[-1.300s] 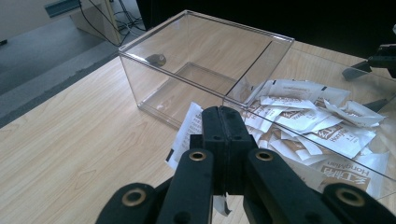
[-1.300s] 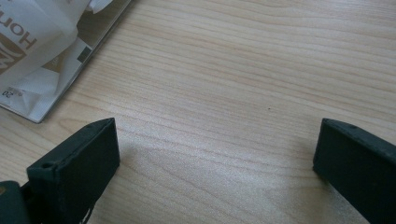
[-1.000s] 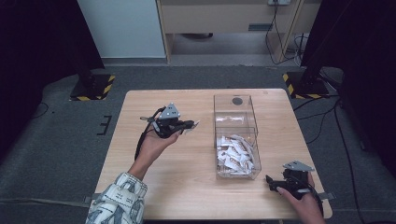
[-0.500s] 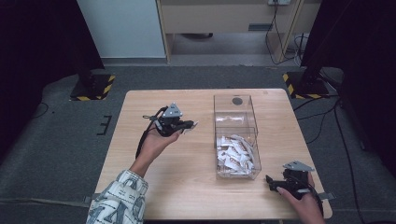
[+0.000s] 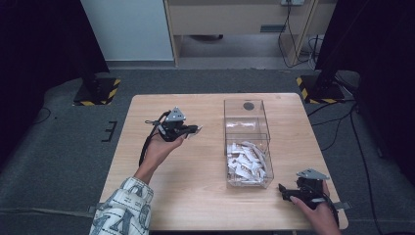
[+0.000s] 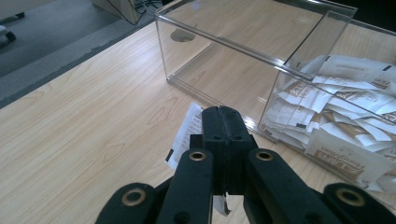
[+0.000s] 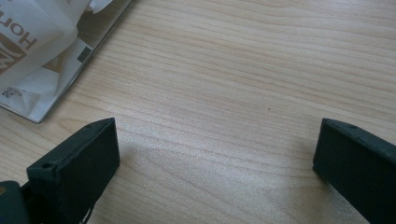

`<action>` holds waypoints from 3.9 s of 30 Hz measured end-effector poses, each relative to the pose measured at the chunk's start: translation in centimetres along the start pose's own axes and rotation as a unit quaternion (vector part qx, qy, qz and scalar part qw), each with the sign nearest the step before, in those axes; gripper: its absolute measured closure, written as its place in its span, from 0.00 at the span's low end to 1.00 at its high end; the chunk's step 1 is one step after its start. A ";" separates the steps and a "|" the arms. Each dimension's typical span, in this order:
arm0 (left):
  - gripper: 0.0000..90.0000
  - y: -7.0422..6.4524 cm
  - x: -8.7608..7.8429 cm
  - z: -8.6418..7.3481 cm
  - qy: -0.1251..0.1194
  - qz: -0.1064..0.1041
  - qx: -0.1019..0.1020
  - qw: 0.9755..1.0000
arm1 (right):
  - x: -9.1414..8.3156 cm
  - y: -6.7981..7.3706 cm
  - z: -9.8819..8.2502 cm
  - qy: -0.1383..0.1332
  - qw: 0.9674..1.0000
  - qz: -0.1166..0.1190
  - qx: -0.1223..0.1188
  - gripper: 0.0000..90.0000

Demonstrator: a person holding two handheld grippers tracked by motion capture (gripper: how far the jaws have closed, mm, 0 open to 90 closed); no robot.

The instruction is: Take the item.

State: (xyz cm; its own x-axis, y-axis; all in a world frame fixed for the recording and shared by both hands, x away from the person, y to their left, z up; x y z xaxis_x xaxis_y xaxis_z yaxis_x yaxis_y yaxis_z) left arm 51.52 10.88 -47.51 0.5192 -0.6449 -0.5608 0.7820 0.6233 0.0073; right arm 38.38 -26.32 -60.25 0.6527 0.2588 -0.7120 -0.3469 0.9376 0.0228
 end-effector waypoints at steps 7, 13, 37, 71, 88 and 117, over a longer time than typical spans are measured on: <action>1.00 0.9 0.5 -0.9 0.015 0.008 -0.010 1.000 | 0.0 0.0 0.0 0.000 1.000 0.000 0.000 0.01; 0.99 1.5 0.7 -1.4 0.018 0.012 -0.016 1.000 | 0.0 0.0 0.0 0.000 1.000 0.000 0.000 0.01; 0.99 4.9 2.2 -4.4 0.038 0.048 -0.047 0.997 | 0.0 0.0 0.0 0.000 1.000 0.000 0.000 0.01; 0.76 4.1 3.3 -4.8 0.040 0.074 -0.041 0.996 | 0.0 0.0 0.0 0.000 1.000 0.001 -0.001 0.01; 0.19 1.2 3.1 -3.3 0.031 0.044 -0.026 0.998 | 0.0 0.0 0.0 0.000 1.000 0.001 -0.001 0.01; 0.06 -2.5 -0.8 -7.5 0.030 0.029 -0.020 0.999 | 0.0 0.0 0.0 0.000 1.000 0.001 -0.001 0.01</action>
State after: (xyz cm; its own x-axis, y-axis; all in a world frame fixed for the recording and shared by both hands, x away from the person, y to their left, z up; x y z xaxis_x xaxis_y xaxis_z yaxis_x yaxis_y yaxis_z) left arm 46.57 13.21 -53.31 0.5403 -0.5809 -0.6088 0.7364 0.6765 0.0080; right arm 38.38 -26.33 -60.25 0.6525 0.2601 -0.7118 -0.3485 0.9370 0.0229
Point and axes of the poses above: each handheld gripper's, and its own axes: x roughly forward along the jaws, z roughly out of its top, y roughly to its left, the point moved 9 cm from there along x, roughly forward along the jaws, and after that the axes turned 1 degree about z, right-handed, at the moved point
